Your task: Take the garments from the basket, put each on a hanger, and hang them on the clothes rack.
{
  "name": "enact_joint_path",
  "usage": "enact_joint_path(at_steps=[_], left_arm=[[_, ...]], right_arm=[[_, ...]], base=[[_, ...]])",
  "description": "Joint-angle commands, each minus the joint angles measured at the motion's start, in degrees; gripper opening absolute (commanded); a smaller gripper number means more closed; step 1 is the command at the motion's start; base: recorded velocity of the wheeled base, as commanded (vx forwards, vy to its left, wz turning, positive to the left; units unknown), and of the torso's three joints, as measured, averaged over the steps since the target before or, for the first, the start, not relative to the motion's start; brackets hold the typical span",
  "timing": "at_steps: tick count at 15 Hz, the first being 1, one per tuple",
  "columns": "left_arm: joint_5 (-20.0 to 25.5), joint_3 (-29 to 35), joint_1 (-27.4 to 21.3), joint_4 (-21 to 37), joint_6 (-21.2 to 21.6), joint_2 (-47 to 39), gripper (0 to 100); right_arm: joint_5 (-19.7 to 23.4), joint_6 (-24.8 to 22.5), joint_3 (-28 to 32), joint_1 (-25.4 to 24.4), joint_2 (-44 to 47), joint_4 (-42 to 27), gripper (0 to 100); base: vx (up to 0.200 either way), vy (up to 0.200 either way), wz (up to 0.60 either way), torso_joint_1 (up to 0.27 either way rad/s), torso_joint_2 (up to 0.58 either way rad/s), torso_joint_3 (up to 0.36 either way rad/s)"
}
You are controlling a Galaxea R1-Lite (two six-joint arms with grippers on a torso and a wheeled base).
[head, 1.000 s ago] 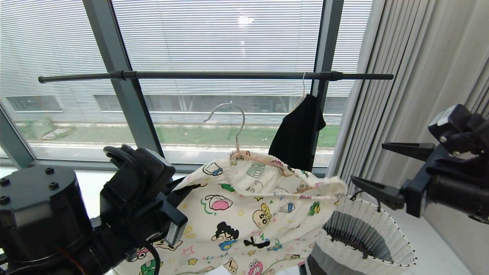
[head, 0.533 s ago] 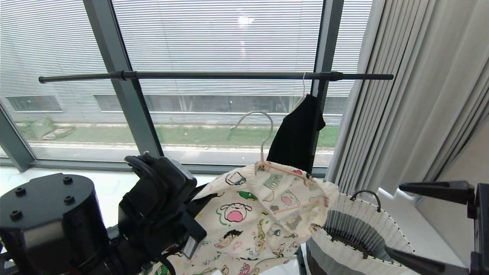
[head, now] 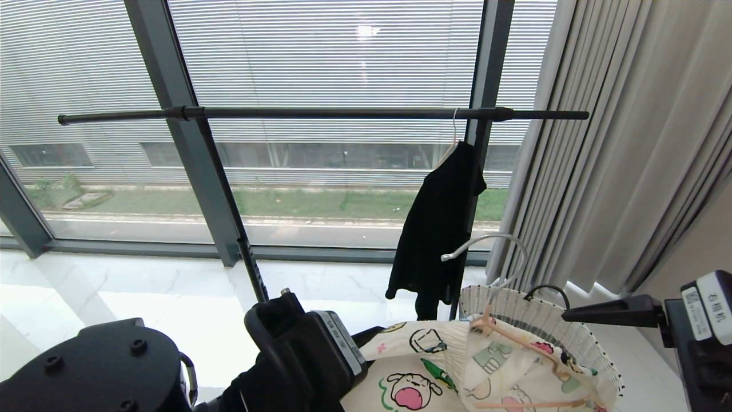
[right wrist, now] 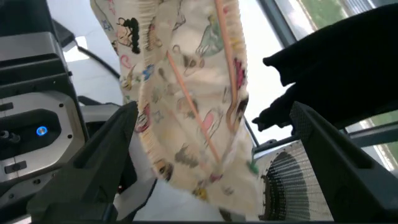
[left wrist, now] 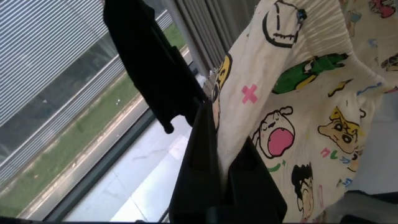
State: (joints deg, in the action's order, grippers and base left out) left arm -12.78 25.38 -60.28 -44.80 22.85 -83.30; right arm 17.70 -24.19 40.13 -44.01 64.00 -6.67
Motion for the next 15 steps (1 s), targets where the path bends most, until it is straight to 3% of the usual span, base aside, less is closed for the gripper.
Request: enact_joint_path(at_steps=[1, 11, 12, 15], left_arm=[[-0.06, 0.37, -1.33, -0.02, 0.01, -0.37, 0], [-0.14, 1.51, -1.86, -0.29, 0.8, -0.11, 0], [-0.14, 1.6, -1.86, -0.38, 1.06, -0.11, 0], [-0.5, 2.3, -2.56, -0.38, 1.24, -0.02, 0]], right_arm=[[0.84, -0.77, 0.03, -0.03, 4.91, 0.25, 100], [1.46, -0.34, -0.4, 1.91, 11.23, 4.91, 100], [1.46, -0.34, -0.4, 2.44, 11.67, 5.61, 0], [1.28, -0.34, -0.49, 2.61, 12.46, 7.55, 0]], base=[[0.0, 0.0, 0.0, 0.0, 0.0, 0.0], [0.0, 0.0, 0.0, 0.0, 0.0, 0.0], [0.0, 0.0, 0.0, 0.0, 0.0, 0.0], [0.0, 0.0, 0.0, 0.0, 0.0, 0.0]])
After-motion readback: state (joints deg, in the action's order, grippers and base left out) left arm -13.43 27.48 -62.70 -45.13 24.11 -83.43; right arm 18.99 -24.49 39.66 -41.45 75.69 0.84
